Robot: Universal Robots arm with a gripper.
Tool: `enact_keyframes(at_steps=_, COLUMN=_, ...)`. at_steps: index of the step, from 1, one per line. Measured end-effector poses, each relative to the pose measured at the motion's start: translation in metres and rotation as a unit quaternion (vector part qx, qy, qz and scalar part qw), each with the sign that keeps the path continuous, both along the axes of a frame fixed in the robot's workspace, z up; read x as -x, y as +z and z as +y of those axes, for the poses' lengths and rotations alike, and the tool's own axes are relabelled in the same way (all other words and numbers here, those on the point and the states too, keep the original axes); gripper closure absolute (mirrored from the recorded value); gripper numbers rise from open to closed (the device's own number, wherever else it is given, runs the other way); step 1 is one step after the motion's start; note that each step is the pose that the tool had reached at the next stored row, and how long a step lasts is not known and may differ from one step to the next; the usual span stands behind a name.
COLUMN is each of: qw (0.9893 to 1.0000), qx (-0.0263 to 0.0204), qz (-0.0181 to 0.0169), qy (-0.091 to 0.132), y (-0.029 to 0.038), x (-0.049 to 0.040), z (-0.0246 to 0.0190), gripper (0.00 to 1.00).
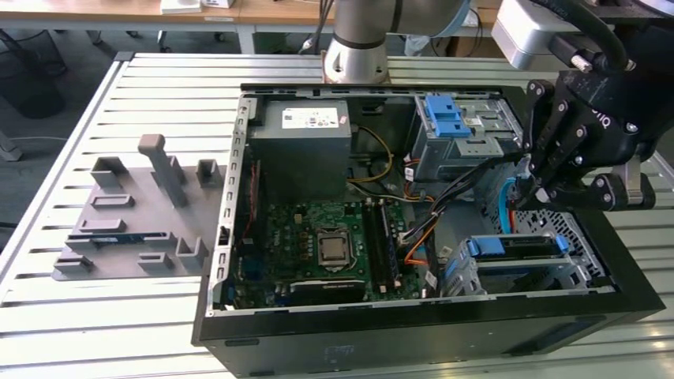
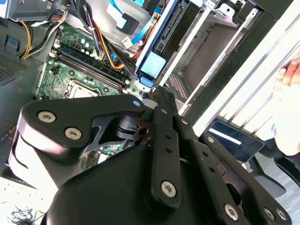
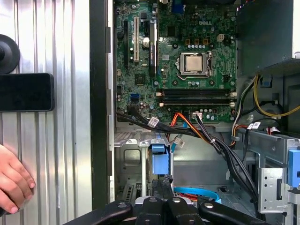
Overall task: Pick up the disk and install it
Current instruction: 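Insert the first disk wire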
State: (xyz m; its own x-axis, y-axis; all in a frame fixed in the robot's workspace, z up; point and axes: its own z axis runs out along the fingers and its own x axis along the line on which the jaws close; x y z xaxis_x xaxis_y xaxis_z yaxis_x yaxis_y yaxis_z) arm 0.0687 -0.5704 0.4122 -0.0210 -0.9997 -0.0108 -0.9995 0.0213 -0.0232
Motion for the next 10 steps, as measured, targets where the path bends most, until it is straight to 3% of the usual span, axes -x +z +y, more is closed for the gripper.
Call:
enact_keyframes(at_steps=1, qw=1.0000, qx=0.0001, qz=0.0000, qy=0.000, y=0.0001, x=0.0000, z=0.0000, gripper=0.89)
enact_keyframes(at_steps=6, qw=1.0000, qx=0.0000, qz=0.0000, qy=0.000, y=0.0000, x=0.0000, z=0.0000, gripper=0.89)
enact_keyframes(at_steps=7, qw=1.0000, qx=0.0000, qz=0.0000, qy=0.000, y=-0.0001, x=0.0000, z=0.0000, gripper=0.82)
enact_keyframes(at_steps=10, qw=1.0000, qx=0.0000, qz=0.0000, qy=0.000, y=-0.0001, x=0.0000, z=0.0000, gripper=0.81)
